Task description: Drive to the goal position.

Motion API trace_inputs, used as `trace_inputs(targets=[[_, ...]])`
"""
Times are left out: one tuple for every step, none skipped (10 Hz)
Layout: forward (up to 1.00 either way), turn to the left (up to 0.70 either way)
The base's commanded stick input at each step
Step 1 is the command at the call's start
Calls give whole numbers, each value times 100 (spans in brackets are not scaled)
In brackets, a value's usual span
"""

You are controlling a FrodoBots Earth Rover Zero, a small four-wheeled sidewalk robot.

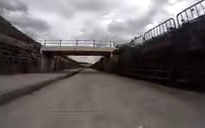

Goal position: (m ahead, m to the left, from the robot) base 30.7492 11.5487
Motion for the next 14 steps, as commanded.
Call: trace_inputs(targets=[[100,0],[100,0],[100,0],[100,0],[100,0],[100,40],[100,40],[100,40],[100,0],[100,0],[100,0],[100,0],[100,0],[100,0]])
